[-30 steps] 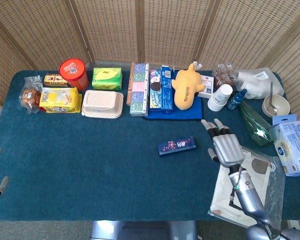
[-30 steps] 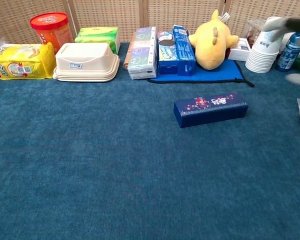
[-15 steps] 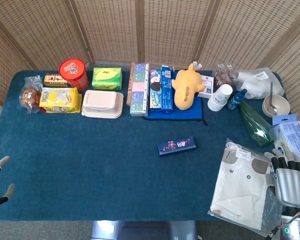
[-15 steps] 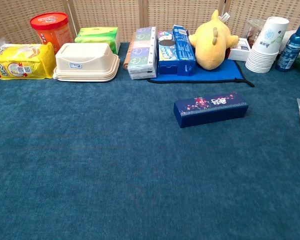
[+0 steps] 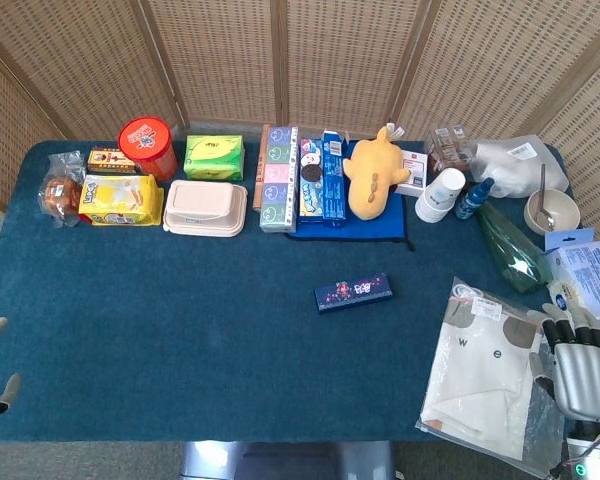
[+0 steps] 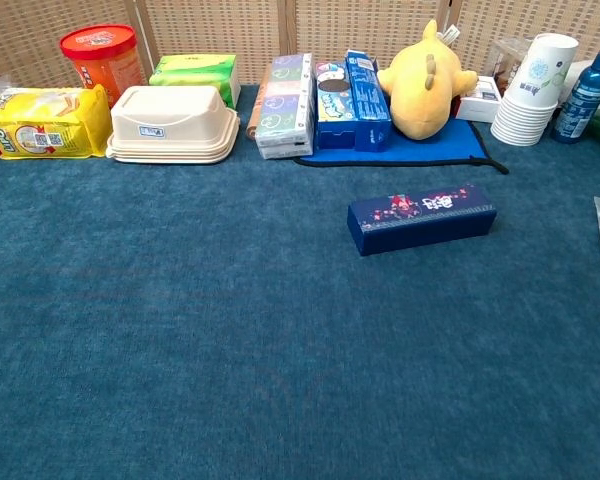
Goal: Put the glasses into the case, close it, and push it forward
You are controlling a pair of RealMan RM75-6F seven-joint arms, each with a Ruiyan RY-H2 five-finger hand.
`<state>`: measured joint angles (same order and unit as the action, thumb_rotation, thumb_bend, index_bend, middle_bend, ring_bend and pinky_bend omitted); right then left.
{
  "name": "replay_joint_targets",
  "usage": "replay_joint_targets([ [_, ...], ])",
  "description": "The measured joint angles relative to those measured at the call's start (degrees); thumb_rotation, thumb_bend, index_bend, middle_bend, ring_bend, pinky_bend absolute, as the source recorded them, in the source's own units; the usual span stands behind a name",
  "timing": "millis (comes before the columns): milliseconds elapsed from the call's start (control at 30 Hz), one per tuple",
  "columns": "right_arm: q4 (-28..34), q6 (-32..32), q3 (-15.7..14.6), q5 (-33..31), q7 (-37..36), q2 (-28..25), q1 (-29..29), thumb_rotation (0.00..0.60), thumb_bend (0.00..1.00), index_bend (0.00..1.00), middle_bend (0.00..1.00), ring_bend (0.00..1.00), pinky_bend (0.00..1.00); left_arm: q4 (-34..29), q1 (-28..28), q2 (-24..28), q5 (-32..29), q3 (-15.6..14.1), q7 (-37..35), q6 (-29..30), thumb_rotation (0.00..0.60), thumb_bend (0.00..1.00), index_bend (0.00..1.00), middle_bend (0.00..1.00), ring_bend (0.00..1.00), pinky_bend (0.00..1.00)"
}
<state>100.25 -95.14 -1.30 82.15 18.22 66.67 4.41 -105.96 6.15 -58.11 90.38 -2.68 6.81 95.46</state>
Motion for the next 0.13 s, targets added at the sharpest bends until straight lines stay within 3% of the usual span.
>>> replay_joint_targets([
  [133, 0.1, 1.0, 0.8, 0.1, 0.4, 0.6, 0.0, 0.6, 0.34, 0.29, 0.23, 0.12, 0.16, 0.0, -0.3, 0.0, 0.1, 0.5, -0.2, -0.2, 0.6, 0.33, 0.13, 0.07, 0.0, 0.0],
])
